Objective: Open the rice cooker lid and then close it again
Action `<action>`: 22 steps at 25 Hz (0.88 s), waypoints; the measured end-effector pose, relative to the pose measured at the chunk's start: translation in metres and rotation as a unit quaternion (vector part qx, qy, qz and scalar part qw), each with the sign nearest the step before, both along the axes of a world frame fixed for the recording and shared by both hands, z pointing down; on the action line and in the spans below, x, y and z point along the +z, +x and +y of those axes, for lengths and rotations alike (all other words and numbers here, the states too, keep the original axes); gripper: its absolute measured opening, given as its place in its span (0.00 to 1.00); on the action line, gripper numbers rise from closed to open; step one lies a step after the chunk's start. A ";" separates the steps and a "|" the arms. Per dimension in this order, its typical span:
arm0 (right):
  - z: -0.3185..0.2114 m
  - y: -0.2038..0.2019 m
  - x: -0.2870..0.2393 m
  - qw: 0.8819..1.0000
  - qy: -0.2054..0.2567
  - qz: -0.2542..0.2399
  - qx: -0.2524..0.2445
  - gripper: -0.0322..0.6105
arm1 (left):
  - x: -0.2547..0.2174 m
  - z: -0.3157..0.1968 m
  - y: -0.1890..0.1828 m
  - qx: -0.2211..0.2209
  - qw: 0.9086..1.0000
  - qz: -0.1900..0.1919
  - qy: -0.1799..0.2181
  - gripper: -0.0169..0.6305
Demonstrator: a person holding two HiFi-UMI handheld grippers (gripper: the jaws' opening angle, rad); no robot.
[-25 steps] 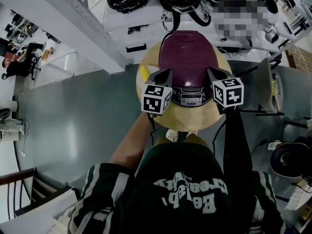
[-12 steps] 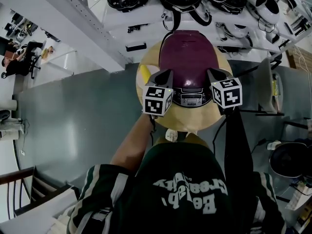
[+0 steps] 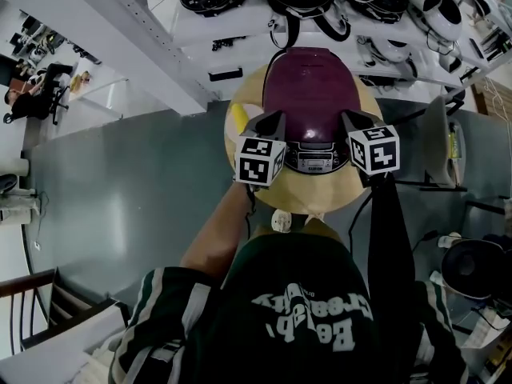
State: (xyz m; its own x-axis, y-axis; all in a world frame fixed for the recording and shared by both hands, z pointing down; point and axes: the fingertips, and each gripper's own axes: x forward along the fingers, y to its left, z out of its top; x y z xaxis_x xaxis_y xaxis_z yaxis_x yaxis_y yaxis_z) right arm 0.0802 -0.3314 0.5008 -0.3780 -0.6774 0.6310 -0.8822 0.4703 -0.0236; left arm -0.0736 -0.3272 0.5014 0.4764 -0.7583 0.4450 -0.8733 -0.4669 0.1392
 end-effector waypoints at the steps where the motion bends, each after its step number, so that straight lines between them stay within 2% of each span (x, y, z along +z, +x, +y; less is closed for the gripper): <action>1: 0.001 0.000 0.000 1.000 0.001 0.000 0.001 0.06 | 0.000 0.001 0.000 0.000 1.000 -0.001 0.000 0.03; 22: 0.001 0.001 -0.002 1.000 0.003 -0.013 0.007 0.06 | -0.002 0.001 -0.001 -0.006 1.000 -0.001 0.004 0.03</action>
State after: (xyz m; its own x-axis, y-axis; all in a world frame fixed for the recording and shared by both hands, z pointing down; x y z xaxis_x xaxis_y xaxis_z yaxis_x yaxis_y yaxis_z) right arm 0.0809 -0.3301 0.4990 -0.3851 -0.6868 0.6165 -0.8875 0.4588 -0.0433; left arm -0.0743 -0.3258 0.4993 0.4669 -0.7671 0.4399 -0.8788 -0.4578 0.1344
